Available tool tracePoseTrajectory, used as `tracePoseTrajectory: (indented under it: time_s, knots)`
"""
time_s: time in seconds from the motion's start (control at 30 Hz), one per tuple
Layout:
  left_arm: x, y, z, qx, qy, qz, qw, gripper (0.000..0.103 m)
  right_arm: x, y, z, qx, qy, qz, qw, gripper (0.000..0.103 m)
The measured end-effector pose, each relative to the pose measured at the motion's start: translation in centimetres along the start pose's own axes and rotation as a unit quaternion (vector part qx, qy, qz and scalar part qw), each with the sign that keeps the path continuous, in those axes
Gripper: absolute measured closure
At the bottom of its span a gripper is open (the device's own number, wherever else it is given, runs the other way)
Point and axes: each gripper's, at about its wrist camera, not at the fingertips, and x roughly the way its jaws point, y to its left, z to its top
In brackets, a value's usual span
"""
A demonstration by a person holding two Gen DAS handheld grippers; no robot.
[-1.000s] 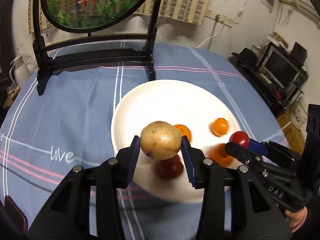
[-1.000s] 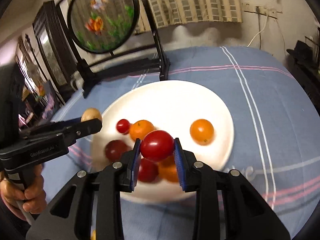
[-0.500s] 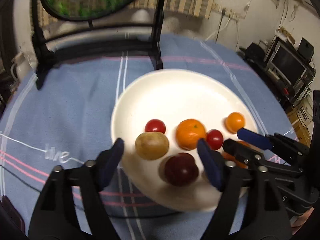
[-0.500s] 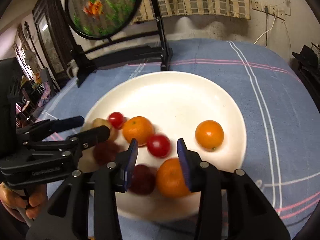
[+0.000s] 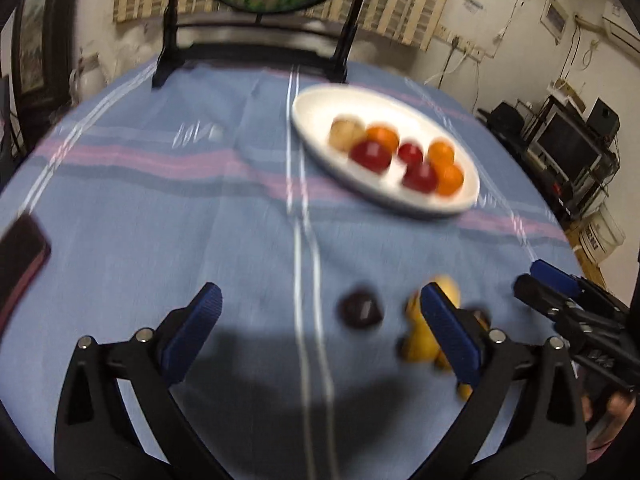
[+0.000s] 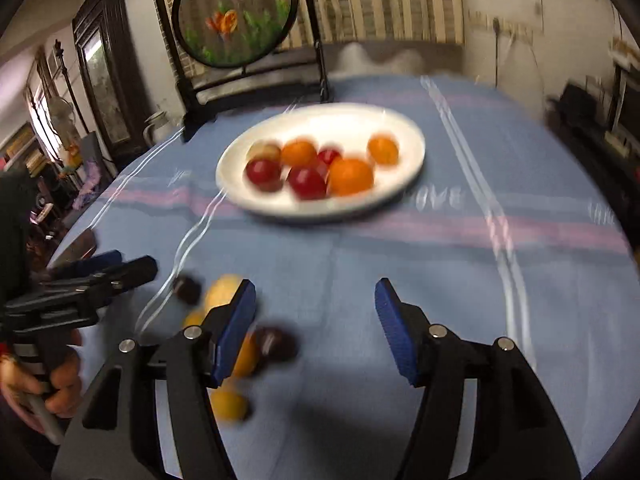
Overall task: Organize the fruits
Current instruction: 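Grasp a small yellow fruit with the right tool while the left tool grasps another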
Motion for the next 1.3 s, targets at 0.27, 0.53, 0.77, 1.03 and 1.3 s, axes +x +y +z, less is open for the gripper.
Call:
tracePoseTrajectory:
  time_s: [0.27, 0.53, 0.77, 1.03, 1.3]
  knots:
    - [-0.9, 2.1, -2.4, -0.037, -0.014, 0.000, 0.9992, 0.002, -0.7, 4.0, -5.0, -0.052, 0.041, -0.002, 0.998, 0.040]
    - [-0.8, 2.8, -2.4, -0.053, -0.015, -0.002, 0.9985, 0.002, 0.3, 5.2, -5.2, -0.071, 0.054, -0.012, 0.996, 0.054]
    - [-0.7, 2.7, -2.4, -0.055, -0.013, -0.003, 0.9984, 0.002, 0.8, 5.4, -5.2, -0.074, 0.066, -0.013, 0.995, 0.058]
    - [-0.7, 2.7, -2.4, -0.054, -0.012, -0.003, 0.9985, 0.002, 1.1, 5.9, -5.2, -0.084, 0.071, -0.014, 0.994, 0.059]
    - [-0.6, 2.7, -2.3, -0.055, -0.013, -0.003, 0.9984, 0.002, 1.7, 6.4, -5.2, -0.094, 0.085, -0.022, 0.992, 0.076]
